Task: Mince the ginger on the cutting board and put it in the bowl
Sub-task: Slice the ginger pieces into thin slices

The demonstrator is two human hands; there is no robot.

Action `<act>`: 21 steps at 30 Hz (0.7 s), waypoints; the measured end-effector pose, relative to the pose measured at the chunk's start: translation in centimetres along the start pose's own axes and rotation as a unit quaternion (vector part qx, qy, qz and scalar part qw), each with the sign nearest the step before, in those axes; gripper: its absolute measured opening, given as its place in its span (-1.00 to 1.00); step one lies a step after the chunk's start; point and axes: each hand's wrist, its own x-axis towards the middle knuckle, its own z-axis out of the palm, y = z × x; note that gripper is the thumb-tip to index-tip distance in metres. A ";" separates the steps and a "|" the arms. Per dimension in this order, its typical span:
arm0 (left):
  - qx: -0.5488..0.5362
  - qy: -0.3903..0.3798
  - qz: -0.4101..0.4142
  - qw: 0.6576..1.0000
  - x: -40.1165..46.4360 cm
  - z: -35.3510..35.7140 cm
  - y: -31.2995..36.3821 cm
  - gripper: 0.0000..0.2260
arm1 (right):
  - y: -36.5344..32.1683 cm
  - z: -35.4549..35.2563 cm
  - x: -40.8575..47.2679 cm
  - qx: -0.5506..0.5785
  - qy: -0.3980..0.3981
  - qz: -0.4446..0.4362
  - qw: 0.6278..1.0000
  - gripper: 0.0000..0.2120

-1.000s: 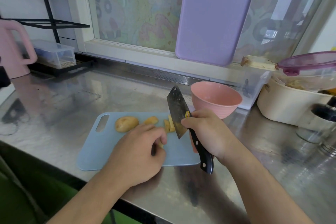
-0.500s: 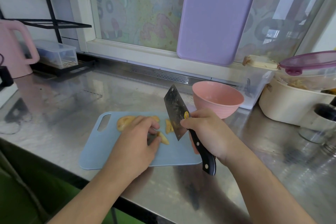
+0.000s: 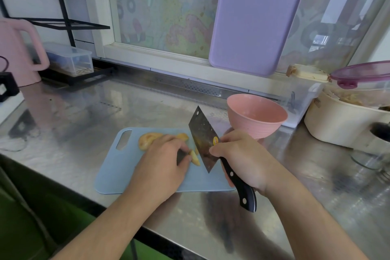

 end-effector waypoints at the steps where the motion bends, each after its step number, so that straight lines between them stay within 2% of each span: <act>1: -0.003 -0.001 -0.002 1.000 0.0 0.0 0.0 -0.94 | 0.0 0.1 0.0 -0.004 0.000 0.003 1.000 -0.74; 9: 0.002 -0.012 0.014 1.000 0.1 0.0 0.0 -0.95 | -0.1 0.7 0.0 -0.056 0.017 0.006 0.998 -0.78; 15: 0.005 -0.008 0.024 1.000 0.0 -0.1 0.2 -0.95 | -0.1 0.8 -0.1 -0.065 0.020 0.003 0.998 -0.69; 21: 0.010 -0.002 0.024 1.000 0.0 -0.2 0.3 -0.98 | -0.6 1.0 -0.5 -0.094 0.015 0.004 0.995 -0.79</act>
